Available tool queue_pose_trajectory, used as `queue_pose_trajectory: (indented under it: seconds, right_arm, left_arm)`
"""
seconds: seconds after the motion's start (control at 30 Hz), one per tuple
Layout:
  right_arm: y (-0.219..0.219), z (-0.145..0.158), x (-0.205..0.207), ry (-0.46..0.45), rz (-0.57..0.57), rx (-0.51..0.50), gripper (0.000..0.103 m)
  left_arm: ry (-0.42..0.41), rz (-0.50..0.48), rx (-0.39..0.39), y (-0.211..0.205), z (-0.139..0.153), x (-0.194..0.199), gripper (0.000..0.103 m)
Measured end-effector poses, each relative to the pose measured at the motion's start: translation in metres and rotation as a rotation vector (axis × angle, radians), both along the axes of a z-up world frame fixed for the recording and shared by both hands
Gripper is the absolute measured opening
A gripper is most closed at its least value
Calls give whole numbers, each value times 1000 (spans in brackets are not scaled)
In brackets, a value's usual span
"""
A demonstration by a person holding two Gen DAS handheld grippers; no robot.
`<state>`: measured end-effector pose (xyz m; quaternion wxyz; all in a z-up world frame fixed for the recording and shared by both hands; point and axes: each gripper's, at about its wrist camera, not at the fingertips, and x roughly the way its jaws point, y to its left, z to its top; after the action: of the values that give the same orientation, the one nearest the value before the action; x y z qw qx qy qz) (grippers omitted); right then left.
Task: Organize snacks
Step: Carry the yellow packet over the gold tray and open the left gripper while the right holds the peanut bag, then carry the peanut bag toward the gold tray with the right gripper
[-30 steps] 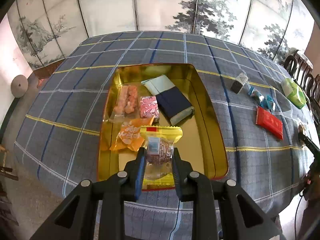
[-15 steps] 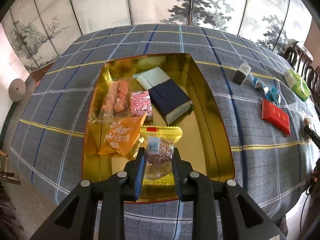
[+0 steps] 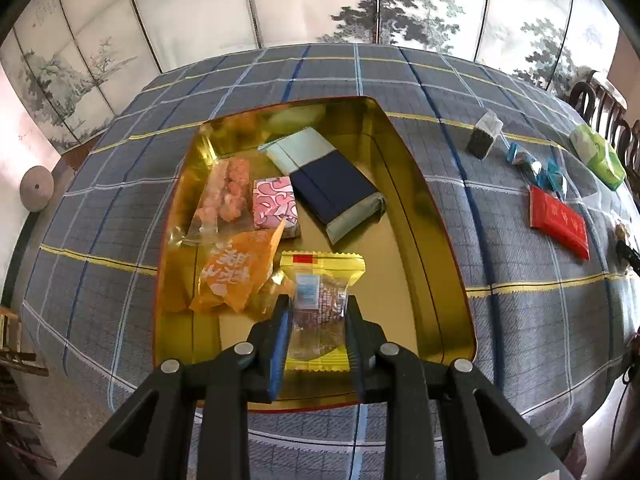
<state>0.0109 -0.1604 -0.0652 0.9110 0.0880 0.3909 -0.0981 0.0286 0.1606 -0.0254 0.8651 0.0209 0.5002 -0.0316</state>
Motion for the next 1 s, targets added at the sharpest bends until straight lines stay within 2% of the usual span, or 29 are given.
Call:
queue_pose_trajectory:
  seconds: [0.6,0.67,0.73,1.0]
  right_arm:
    - [0,0,1,1,4,0,39]
    - [0,0,1,1,4,0,39]
    - [0,0,1,2,4,0,39]
    - [0,0,2,3,5,-2,39]
  left_arm:
    - [-2,1,-4,1,-10,4,28]
    - [-5,-3,-3,1,-10,3,31]
    - [-9,-4,10,0,-10,3,43]
    - [-89,10,66,-2,1,-6,48]
